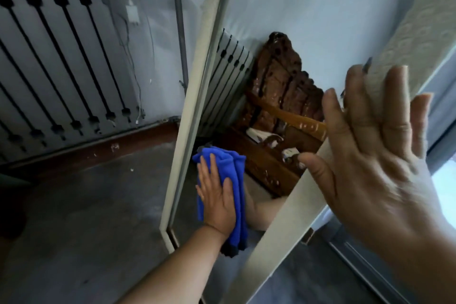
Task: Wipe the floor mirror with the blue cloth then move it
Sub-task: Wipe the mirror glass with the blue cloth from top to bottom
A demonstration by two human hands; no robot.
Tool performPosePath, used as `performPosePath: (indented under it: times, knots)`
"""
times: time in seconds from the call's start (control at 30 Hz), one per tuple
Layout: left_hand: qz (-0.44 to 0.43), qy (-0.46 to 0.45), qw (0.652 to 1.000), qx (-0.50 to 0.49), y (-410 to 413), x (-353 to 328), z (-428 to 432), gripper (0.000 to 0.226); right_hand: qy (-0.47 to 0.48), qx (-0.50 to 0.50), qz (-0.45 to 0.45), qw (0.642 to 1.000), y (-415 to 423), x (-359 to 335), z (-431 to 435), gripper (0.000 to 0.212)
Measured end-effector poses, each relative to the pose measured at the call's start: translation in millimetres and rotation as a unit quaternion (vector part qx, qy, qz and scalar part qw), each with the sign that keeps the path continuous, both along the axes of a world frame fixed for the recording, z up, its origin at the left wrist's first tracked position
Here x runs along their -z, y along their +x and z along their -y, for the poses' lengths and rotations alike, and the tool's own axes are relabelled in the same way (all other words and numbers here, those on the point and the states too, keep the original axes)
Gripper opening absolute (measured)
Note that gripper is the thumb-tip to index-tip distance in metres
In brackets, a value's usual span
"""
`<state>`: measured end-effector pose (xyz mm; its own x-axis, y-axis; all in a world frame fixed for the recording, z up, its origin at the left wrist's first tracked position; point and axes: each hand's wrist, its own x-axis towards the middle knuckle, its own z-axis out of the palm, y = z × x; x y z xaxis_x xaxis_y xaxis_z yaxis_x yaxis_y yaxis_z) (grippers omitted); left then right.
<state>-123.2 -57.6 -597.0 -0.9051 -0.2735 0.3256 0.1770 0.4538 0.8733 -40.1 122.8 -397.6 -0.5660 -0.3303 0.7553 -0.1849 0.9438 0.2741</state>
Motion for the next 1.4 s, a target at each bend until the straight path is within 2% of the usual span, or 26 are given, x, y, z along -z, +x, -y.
performPosePath:
  times: [0.07,0.13,0.2,0.27,0.33,0.4,0.5,0.77,0.87,1.03,1.2,1.33,1.4]
  knots:
    - [0.082,0.088,0.991,-0.056,-5,10,8,0.067,0.018,-0.004,0.014,1.000,6,16,3,0.073]
    - [0.171,0.172,0.963,-0.116,-16,0,13,0.065,0.021,0.004,0.012,1.000,10,22,4,0.074]
    - [0.221,0.204,0.945,-0.129,-28,-29,11,0.058,0.014,0.011,0.007,1.000,12,22,6,0.074]
    - [0.166,0.172,0.966,-0.094,-37,-65,3,0.056,0.007,0.012,0.002,1.000,12,21,8,0.073]
    - [0.049,0.096,0.993,-0.036,-44,-90,-3,0.059,0.007,0.011,0.002,1.000,13,20,8,0.073]
    - [-0.043,0.036,0.998,0.006,-52,-96,4,0.057,0.012,0.008,0.002,1.000,12,20,6,0.072]
    - [-0.090,0.009,0.996,0.028,-65,-67,28,0.054,0.014,-0.004,-0.010,1.000,11,22,3,0.071]
    - [-0.014,0.111,0.993,-0.039,-69,-1,44,0.092,0.014,-0.011,-0.028,0.999,4,25,1,0.071]
    - [0.003,0.127,0.990,-0.059,-63,17,45,0.089,0.012,-0.013,-0.028,0.999,4,27,0,0.073]
    - [0.045,0.155,0.983,-0.089,-58,50,51,0.096,0.019,-0.017,-0.027,0.999,2,29,-1,0.074]
    - [0.088,0.196,0.972,-0.095,-51,73,56,0.073,0.025,-0.019,-0.025,0.999,4,28,-3,0.075]
    - [0.138,0.246,0.950,-0.130,-41,87,56,0.060,0.033,-0.015,-0.023,0.999,3,28,-4,0.076]
    - [0.163,0.239,0.947,-0.140,-42,93,57,0.060,0.039,-0.012,-0.029,0.999,2,29,-6,0.076]
